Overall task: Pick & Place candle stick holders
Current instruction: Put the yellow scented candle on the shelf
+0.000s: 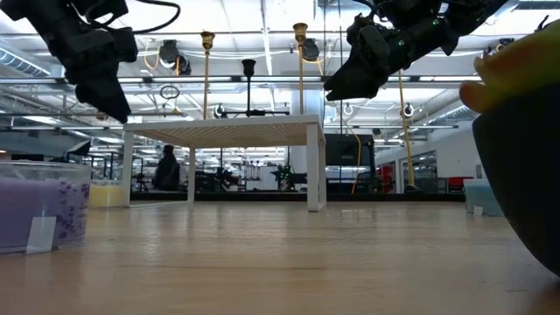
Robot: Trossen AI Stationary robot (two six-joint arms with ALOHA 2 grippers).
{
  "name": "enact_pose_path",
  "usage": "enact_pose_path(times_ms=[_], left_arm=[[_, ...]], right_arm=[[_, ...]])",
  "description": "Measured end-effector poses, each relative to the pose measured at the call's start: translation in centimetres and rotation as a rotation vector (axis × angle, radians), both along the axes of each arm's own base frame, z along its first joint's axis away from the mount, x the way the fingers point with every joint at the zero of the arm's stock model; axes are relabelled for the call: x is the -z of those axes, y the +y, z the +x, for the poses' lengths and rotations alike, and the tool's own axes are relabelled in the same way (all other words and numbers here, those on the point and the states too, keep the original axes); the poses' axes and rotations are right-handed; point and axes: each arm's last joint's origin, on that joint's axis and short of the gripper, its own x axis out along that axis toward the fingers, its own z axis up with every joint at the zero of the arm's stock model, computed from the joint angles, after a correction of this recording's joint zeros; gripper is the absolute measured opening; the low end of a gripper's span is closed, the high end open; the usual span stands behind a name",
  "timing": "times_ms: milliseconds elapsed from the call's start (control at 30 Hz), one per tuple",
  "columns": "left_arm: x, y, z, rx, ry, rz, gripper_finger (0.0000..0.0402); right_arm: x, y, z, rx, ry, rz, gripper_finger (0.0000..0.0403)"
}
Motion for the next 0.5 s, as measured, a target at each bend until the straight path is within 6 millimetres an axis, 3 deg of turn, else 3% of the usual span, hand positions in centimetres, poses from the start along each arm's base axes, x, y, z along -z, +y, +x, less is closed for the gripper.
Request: enact_pose_path(times_ms=[200, 400, 500], left_arm=[[0.7, -0.1, 0.0, -0.034, 0.031, -0.068, 0.0263], [2.1, -0.2, -0.1, -0.137, 0.186, -0.21, 0.0307], [2.7, 0.0, 0.1, -0.185, 0.263, -0.2, 0.0316]], right_arm=[[0.0, 0.0, 0.0, 0.0, 0.0, 0.0, 0.0254], [0.0, 0.0, 0.0, -0.004, 0.003, -0.009, 0.0254], [0.0, 0.0, 0.0, -0.011, 0.005, -0.023, 0.0254]])
